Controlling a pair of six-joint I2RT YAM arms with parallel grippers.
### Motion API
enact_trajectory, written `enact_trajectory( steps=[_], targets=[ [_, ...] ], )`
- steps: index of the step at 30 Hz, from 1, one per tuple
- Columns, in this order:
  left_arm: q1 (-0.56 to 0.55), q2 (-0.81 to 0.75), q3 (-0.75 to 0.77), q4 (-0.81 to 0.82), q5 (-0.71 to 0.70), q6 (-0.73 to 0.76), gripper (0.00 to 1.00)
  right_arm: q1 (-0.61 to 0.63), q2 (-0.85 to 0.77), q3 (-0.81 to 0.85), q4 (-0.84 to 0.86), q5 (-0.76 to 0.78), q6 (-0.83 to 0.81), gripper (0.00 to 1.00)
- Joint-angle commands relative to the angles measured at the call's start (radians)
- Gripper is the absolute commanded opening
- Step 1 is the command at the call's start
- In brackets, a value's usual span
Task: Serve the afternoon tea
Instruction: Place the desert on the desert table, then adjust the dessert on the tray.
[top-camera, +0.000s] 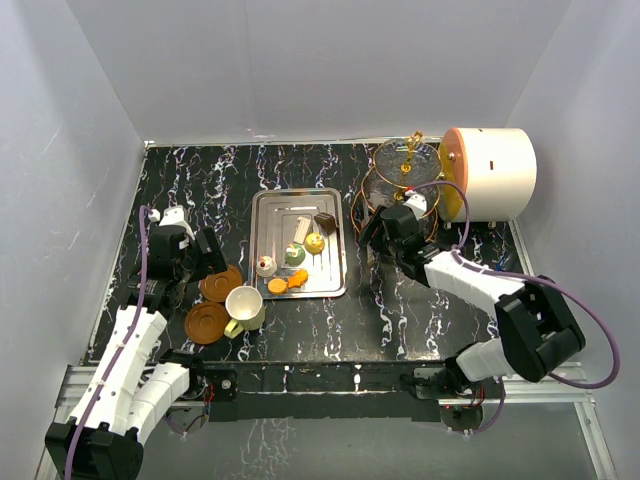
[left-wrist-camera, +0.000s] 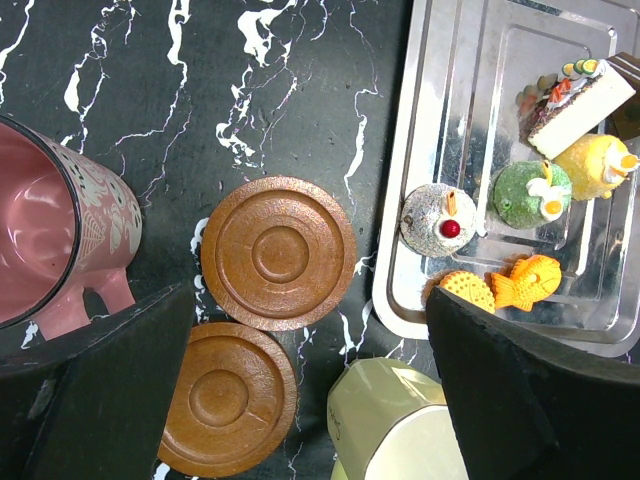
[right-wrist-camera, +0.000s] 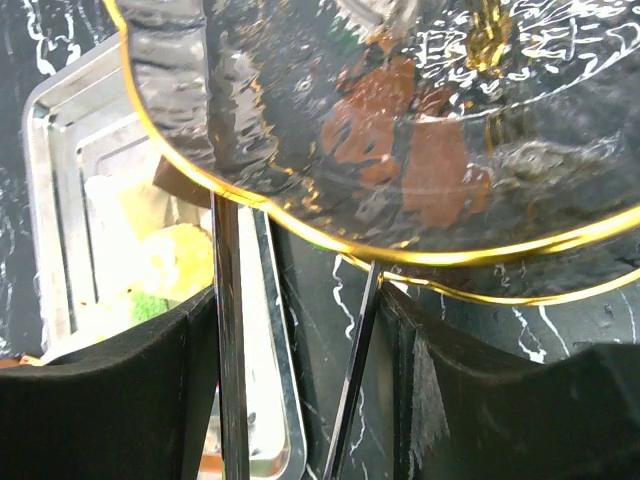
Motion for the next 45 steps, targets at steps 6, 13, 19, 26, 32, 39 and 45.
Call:
enact_trajectory(
  steps=[6,13,19,26,32,39,45],
  targets=[
    [-0.003,-0.002,-0.002,0.011,0.01,0.01,0.99,-0.005,-0.13,-0.02,-0.083,-0.162,-0.008,0.51],
    [-0.003,-0.003,-0.002,0.009,0.01,0.01,0.99,-0.005,-0.183,0.002,-0.164,-0.252,-0.043,0.49],
    [-0.003,-0.008,0.001,0.006,0.003,0.007,0.99,-0.005,-0.233,0.016,-0.241,-0.246,-0.059,0.48],
    [-0.003,-0.012,0.001,0.005,0.001,0.007,0.99,-0.005,-0.253,0.091,-0.331,-0.298,-0.09,0.47],
    [-0.003,-0.016,0.001,0.003,-0.004,0.006,0.99,-0.005,-0.272,0.212,-0.45,-0.418,-0.159,0.47],
    [-0.003,-0.022,0.004,0.002,-0.008,0.007,0.99,-0.005,-0.282,0.322,-0.551,-0.496,-0.202,0.47],
    [-0.003,-0.024,0.005,0.0,-0.011,0.007,0.99,-0.004,-0.251,0.39,-0.605,-0.547,-0.221,0.47]
  ],
)
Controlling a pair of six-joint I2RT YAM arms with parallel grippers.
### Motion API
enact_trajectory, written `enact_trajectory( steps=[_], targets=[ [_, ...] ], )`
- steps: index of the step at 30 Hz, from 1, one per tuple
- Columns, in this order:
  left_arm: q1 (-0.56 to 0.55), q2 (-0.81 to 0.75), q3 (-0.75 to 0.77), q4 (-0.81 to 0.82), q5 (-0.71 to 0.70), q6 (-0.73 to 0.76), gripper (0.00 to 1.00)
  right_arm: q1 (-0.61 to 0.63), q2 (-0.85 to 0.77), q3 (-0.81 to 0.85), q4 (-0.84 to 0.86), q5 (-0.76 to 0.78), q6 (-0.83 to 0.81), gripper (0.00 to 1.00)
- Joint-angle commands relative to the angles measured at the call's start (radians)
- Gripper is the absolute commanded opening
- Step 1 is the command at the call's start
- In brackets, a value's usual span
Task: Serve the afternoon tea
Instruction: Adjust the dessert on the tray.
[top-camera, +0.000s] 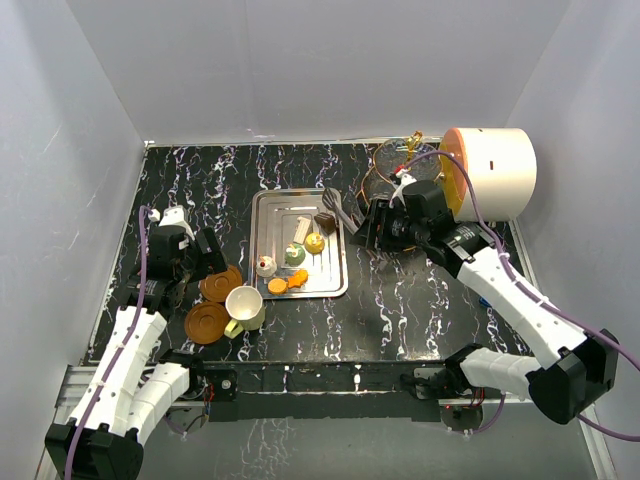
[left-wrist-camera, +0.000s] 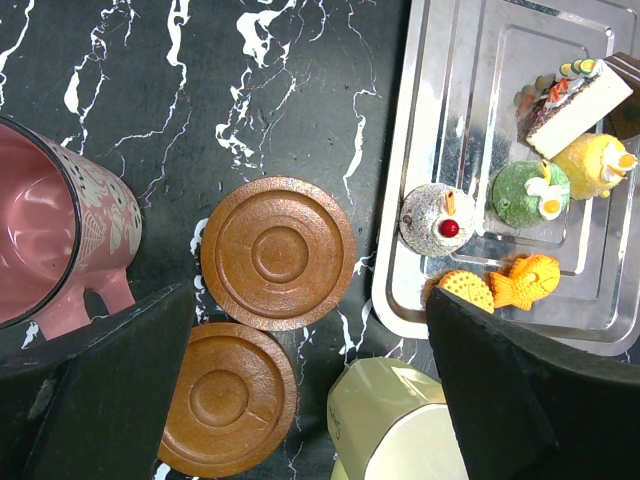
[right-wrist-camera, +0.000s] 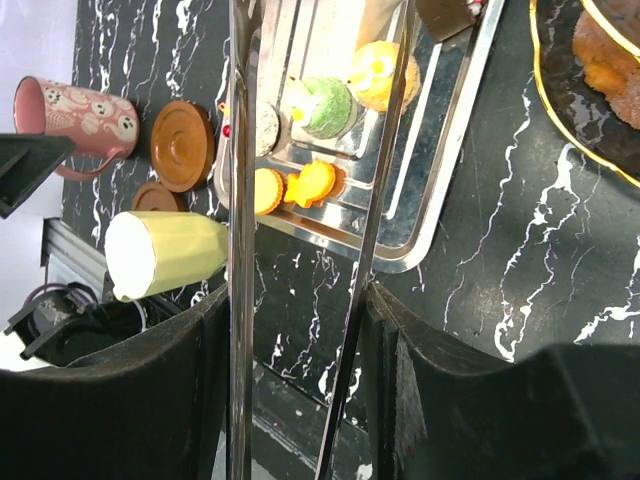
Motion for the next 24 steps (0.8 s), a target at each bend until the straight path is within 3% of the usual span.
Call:
enact_trajectory(
  steps=[1,7,17,24],
  targets=[
    [-0.003,-0.021,0.007,-0.001,-0.014,0.004,0.99,-0.003,0.008,0.083,-0.035,-0.06,-0.038,0.47],
    [-0.003,-0.028,0.016,-0.016,-0.015,-0.003,0.99,0.013,0.044,0.116,-0.094,-0.074,-0.056,0.47],
    [-0.003,-0.03,0.013,-0.033,-0.04,-0.047,0.99,0.05,0.184,0.262,-0.256,0.097,-0.109,0.46],
    [-0.003,-0.023,0.006,-0.032,-0.055,-0.04,0.99,0.052,0.253,0.264,-0.172,0.127,-0.032,0.42]
  ],
)
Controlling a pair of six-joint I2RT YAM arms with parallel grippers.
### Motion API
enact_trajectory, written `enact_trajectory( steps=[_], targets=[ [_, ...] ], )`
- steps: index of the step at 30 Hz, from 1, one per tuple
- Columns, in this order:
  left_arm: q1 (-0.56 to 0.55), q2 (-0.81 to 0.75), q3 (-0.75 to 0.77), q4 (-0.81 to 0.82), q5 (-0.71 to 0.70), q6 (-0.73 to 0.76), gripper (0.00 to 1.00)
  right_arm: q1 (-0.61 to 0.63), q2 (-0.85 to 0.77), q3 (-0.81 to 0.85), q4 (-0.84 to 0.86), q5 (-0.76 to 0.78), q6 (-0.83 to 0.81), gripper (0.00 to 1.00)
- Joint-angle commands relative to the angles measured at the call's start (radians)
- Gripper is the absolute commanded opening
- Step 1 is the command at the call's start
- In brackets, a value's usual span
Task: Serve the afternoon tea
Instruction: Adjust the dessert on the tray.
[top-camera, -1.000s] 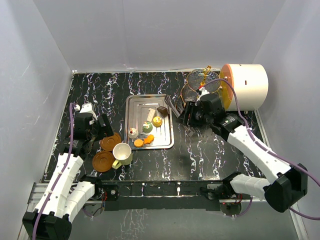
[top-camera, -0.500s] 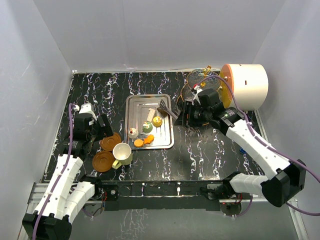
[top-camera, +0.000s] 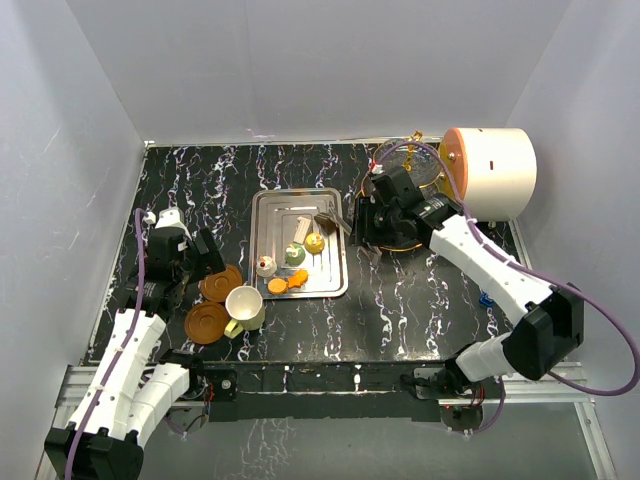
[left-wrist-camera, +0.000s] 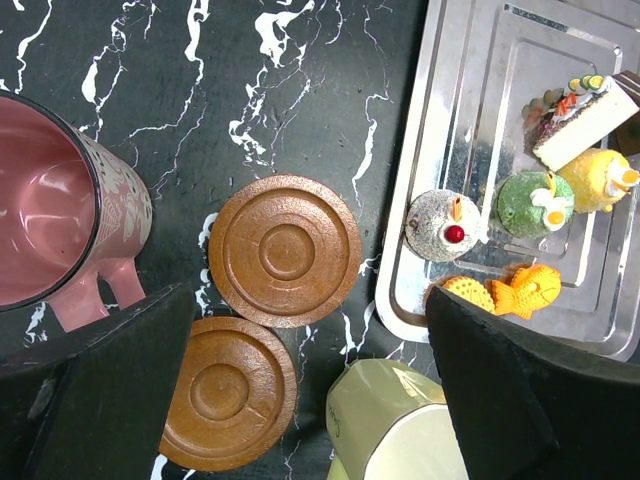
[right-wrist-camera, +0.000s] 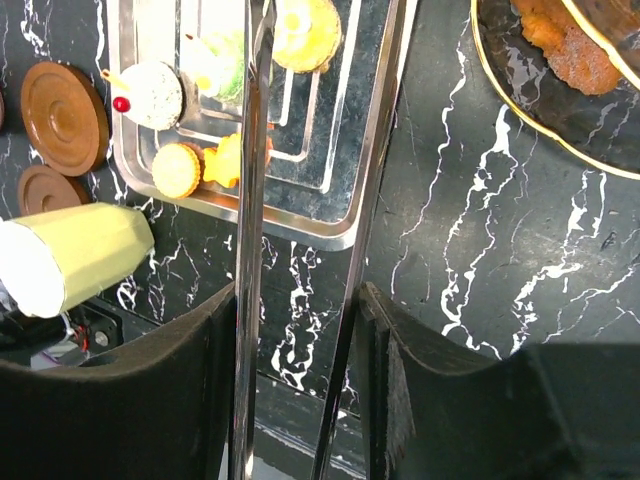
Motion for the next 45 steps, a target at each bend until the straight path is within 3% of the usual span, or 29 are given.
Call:
enact_trajectory(
  steps=[1,7,14,33,40,45],
  targets=[
    [-0.003,-0.002,0.007,-0.015,-0.028,-0.005,0.99,0.004,0.019,0.014,0.107,0.023,0.066,0.42],
    [-0.003,-0.002,0.006,-0.02,-0.05,-0.009,0.99,0.004,0.069,-0.02,0.22,-0.014,0.13,0.42],
    [-0.003,0.027,0.007,-0.014,-0.037,0.001,0.99,0.003,0.167,0.015,0.212,-0.019,0.156,0.41],
    [-0.003,0.053,0.011,-0.014,-0.043,0.011,0.99,-0.005,0.206,-0.032,0.302,-0.094,0.201,0.36],
    [-0.003,0.049,0.012,-0.016,-0.049,0.009,0.99,-0.012,0.224,-0.036,0.302,-0.101,0.201,0.31],
    [-0.003,0.052,0.011,-0.015,-0.047,0.011,0.99,-0.012,0.224,-0.01,0.281,-0.098,0.183,0.21]
  ],
)
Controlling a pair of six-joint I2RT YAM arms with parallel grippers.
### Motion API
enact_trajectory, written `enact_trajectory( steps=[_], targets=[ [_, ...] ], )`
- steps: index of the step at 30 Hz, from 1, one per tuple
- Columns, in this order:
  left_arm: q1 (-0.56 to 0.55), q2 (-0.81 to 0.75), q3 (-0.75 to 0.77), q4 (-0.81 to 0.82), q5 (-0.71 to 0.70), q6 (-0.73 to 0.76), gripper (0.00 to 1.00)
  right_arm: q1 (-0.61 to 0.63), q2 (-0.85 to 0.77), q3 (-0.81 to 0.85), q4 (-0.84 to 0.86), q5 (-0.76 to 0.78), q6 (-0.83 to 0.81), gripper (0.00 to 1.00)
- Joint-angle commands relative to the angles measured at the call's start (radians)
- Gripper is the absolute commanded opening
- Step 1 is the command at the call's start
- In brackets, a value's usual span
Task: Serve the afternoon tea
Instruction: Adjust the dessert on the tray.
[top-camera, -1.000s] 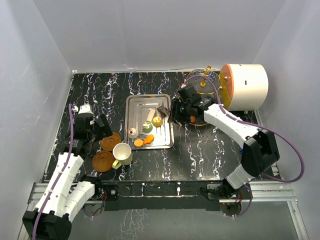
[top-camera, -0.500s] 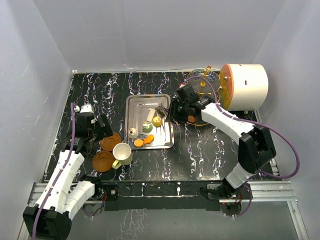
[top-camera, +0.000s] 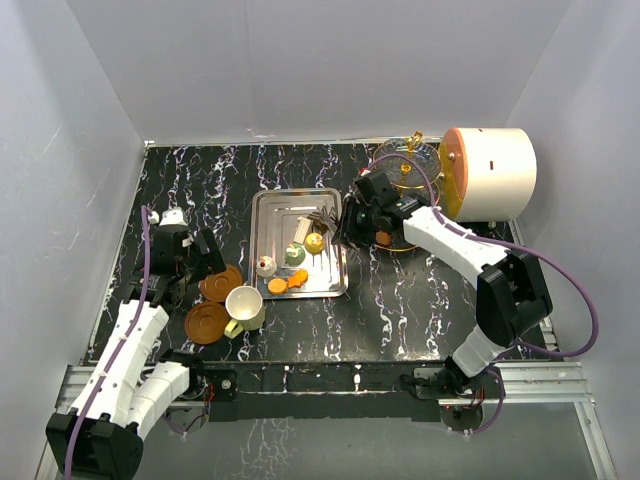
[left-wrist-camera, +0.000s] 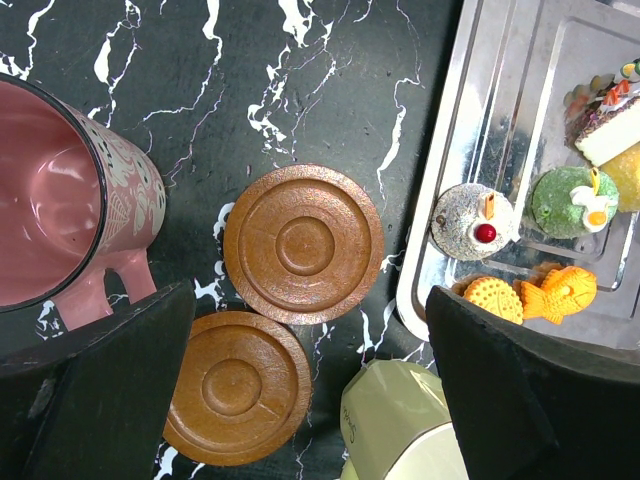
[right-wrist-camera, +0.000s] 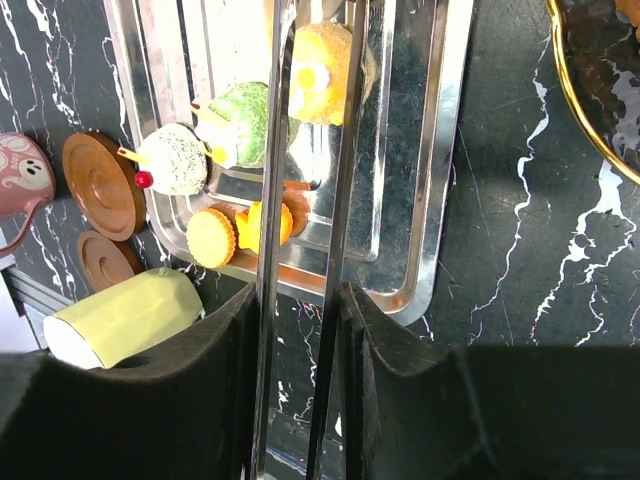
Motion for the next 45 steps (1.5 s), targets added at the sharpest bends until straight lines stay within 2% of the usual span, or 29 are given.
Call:
enact_trajectory(
  steps=[1,13,26,45],
  targets=[
    [-0.003,-0.008,0.011,-0.007,-0.016,0.01,0.99,0.0,-0.001,0.043,0.028,-0.006,-0.026,0.2],
    [-0.003,-0.008,0.012,-0.007,-0.015,0.01,0.99,0.024,0.024,0.194,-0.095,0.176,-0.184,0.16],
    [-0.003,-0.009,0.011,-0.009,-0.02,0.009,0.99,0.167,0.122,0.24,-0.237,0.343,-0.37,0.17],
    [-0.002,-0.006,0.01,-0.01,-0.021,0.007,0.99,0.193,0.081,0.165,-0.315,0.263,-0.35,0.19]
  ],
)
